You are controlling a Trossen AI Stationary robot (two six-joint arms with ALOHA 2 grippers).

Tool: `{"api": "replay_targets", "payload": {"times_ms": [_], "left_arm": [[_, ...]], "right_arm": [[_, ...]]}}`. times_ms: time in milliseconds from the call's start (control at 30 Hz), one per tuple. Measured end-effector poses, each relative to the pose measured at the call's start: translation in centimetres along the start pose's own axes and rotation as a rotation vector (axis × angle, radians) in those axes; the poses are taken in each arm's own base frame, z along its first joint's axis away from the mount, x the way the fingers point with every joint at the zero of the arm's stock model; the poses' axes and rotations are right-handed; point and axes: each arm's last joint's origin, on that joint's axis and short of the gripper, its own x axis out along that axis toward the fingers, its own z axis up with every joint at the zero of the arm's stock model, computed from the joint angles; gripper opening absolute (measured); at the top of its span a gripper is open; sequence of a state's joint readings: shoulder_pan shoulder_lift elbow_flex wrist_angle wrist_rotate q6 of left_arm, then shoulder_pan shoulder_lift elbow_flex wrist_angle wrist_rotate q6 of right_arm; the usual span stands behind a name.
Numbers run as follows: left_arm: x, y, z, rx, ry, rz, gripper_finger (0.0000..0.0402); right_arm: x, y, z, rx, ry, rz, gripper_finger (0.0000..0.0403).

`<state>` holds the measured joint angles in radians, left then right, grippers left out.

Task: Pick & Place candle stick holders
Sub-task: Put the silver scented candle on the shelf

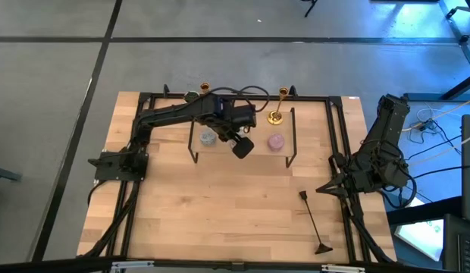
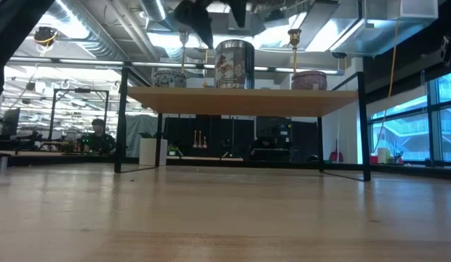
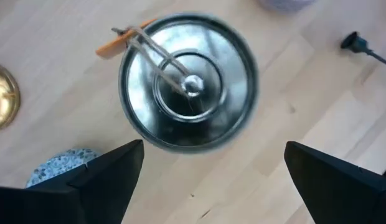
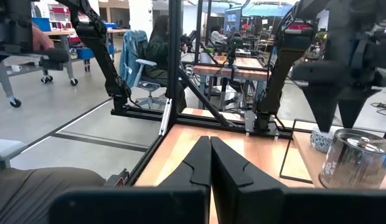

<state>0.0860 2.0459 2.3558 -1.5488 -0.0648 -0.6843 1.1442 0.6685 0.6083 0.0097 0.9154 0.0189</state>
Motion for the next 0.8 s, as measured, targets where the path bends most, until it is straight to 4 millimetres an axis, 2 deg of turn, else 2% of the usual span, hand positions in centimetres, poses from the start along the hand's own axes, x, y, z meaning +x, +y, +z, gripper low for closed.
{"api": "replay_targets", "payload": {"times_ms": [167, 300, 467, 667, 800], "left_arm": [[-1.2, -0.2, -0.7, 0.104, -0.010, -0.020, 0.0384], [-1.9, -1.1, -1.7, 0.354, -0.032, -0.040, 0.0384], [-2.1, -2.3, -2.8, 0.637, -0.091, 0.057, 0.0382], [-2.3, -2.8, -3.2, 0.827, -0.136, 0.164, 0.0381], [-2.3, -2.8, -3.0, 0.861, -0.162, 0.203, 0.0381]], "right_arm": [[0.0, 0.0, 0.0, 0.001, 0.000, 0.000, 0.0000], [0.2, -0.1, 0.0, 0.001, 0.000, -0.015, 0.0000], [0.6, -0.4, -0.1, 0.018, 0.007, -0.046, 0.0000], [1.0, -0.4, -0.3, 0.031, 0.017, -0.068, 0.0000], [1.1, -0.2, -0.4, 0.034, 0.023, -0.040, 0.0000]]}}
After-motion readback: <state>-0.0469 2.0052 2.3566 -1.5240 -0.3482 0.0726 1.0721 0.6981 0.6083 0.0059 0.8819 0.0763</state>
